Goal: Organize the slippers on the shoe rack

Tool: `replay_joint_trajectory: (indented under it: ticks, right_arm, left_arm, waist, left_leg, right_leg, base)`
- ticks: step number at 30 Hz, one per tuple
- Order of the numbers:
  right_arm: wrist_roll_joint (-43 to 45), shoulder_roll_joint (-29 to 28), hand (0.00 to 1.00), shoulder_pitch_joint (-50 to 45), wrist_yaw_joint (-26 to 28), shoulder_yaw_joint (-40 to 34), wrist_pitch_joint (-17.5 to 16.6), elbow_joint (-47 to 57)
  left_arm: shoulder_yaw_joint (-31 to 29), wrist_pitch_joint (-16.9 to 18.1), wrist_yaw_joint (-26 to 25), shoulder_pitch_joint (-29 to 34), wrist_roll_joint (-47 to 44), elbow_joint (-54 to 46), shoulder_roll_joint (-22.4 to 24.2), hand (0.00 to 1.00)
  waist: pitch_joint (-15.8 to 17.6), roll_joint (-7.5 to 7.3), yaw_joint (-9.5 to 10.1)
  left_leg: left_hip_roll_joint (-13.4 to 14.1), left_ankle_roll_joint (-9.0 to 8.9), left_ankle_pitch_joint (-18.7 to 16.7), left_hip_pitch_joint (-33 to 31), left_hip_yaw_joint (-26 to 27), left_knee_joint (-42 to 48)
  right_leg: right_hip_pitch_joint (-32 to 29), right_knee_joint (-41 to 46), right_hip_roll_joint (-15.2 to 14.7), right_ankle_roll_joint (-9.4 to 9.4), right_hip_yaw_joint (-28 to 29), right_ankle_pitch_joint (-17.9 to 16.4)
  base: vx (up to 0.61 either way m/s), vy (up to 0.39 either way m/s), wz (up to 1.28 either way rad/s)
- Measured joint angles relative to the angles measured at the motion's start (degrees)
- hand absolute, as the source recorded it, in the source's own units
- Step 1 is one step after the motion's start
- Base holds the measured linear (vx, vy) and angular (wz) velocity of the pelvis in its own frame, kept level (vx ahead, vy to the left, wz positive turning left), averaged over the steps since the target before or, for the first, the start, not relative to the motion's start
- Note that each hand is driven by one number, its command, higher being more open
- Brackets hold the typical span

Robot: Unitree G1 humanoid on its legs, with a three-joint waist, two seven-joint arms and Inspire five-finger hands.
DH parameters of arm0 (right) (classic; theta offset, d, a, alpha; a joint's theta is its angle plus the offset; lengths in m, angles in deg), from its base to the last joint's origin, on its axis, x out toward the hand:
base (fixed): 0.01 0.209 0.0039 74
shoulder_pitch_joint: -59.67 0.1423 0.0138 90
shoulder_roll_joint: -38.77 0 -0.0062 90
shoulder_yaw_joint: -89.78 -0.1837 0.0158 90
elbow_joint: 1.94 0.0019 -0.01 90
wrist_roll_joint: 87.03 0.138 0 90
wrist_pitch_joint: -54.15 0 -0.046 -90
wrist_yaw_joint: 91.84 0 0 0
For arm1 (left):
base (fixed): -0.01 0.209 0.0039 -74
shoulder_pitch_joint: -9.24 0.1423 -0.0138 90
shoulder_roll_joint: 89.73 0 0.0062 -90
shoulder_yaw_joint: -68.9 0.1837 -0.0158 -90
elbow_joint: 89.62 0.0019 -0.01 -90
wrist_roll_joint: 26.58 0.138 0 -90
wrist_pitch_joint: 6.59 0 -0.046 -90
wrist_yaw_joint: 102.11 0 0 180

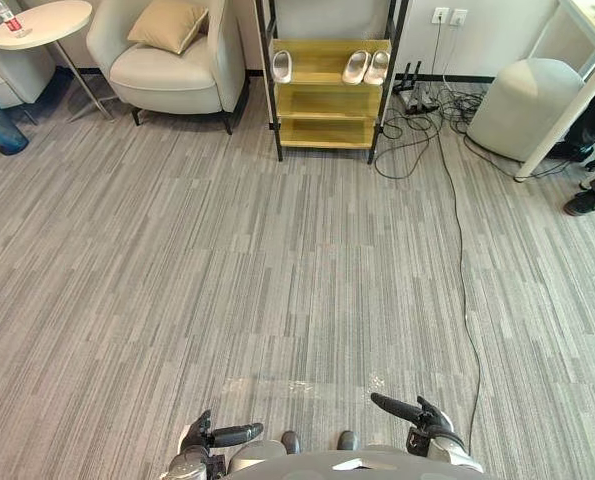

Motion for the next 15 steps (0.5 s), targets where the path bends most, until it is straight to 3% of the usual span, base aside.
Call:
replay_joint_trajectory:
  ticks: [15]
  right_arm:
    - [-1.1,-0.1,1.00,0.0,0.0,0.0,0.1,0.0]
  left_arm:
    - [0.2,0.0,0.0,-0.1,0.6,0.0,-0.2,1.00]
  waist:
    - [0.2,-0.33,0.00]
  left_leg:
    - [0.0,-0.01,0.0,0.2,0.3,-0.1]
  right_leg:
    - [0.0,0.0,0.0,0.34,0.1,0.2]
  base:
    - [-0.02,-0.006,-0.01]
